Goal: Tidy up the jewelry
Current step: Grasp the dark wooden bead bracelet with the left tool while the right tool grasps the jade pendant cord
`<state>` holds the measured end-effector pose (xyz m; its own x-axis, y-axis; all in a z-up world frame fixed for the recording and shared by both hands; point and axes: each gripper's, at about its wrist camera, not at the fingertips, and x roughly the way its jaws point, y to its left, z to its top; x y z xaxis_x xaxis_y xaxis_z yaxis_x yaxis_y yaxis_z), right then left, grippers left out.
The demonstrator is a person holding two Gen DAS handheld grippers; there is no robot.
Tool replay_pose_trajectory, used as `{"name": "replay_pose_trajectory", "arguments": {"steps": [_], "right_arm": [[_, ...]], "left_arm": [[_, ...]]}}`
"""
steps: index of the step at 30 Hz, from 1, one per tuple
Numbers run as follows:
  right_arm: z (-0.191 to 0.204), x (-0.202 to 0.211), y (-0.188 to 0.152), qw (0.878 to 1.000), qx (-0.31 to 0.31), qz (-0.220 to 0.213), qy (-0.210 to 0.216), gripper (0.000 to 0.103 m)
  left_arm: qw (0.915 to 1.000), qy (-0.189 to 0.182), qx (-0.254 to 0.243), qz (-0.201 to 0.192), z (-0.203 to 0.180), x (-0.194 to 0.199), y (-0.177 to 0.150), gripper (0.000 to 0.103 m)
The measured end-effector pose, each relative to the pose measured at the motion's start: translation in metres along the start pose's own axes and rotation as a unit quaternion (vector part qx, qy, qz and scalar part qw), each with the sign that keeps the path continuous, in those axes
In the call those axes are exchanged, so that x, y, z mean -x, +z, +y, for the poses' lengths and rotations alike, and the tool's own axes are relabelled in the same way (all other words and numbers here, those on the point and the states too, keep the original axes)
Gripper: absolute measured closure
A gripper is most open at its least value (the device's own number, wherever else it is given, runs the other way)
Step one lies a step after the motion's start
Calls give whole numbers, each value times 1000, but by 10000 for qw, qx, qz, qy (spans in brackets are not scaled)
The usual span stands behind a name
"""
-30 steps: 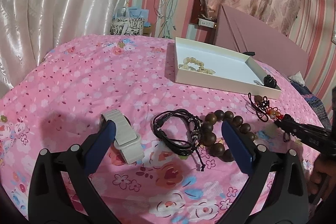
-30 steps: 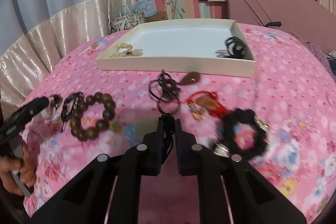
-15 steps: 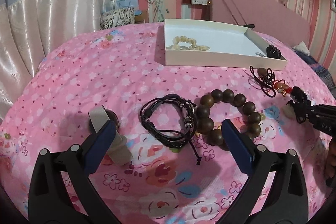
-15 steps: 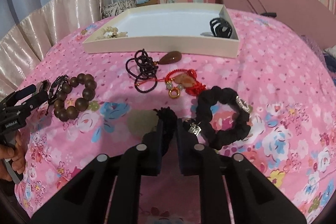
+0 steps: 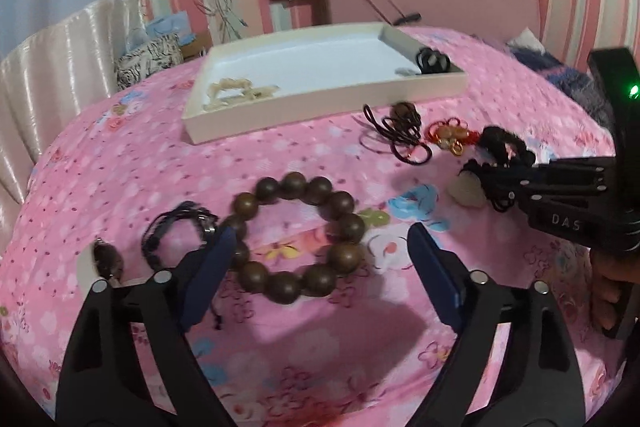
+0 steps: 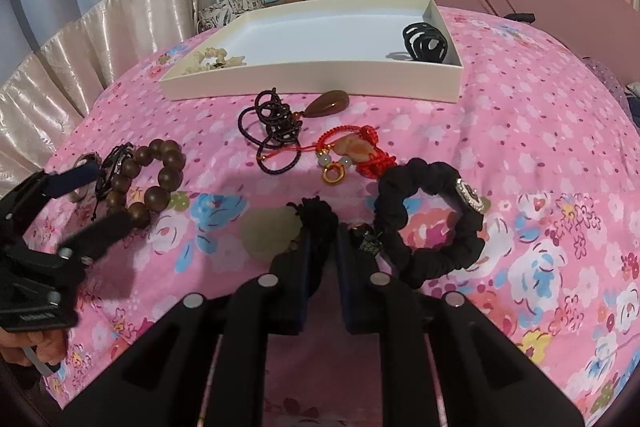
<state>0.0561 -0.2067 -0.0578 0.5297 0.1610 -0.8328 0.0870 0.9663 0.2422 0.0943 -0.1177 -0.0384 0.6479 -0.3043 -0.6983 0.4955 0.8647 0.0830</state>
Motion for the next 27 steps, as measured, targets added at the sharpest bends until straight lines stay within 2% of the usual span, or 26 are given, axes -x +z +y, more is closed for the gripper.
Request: {"name": "replay_pose_trajectory", "arguments": {"steps": [4,5,6,17,20,27], "right_arm": [[1,0,1,9999,110,27,-20,89],[2,-1,1,9998,173,36,-39,89],[3,-1,1,9997,222,45,-54,89],[1,-1,1,9997,226,17,9,90],[3,-1,1,9996,264,-2,-40,90],[2,0,1,9997,243,-41,26,93]], "left_arm": [[9995,40,-78,293,-9,-14,1,23],[9990,12,-77,439,-11,-21,0,32],[9981,11,-94,601,-13,-29,-2,36],[9981,115,-156,578,-20,-33,0,38],[9982,74,-318,505,-27,-33,-1,52],[9948,337,-878,387,-47,-30,-4,78]]}}
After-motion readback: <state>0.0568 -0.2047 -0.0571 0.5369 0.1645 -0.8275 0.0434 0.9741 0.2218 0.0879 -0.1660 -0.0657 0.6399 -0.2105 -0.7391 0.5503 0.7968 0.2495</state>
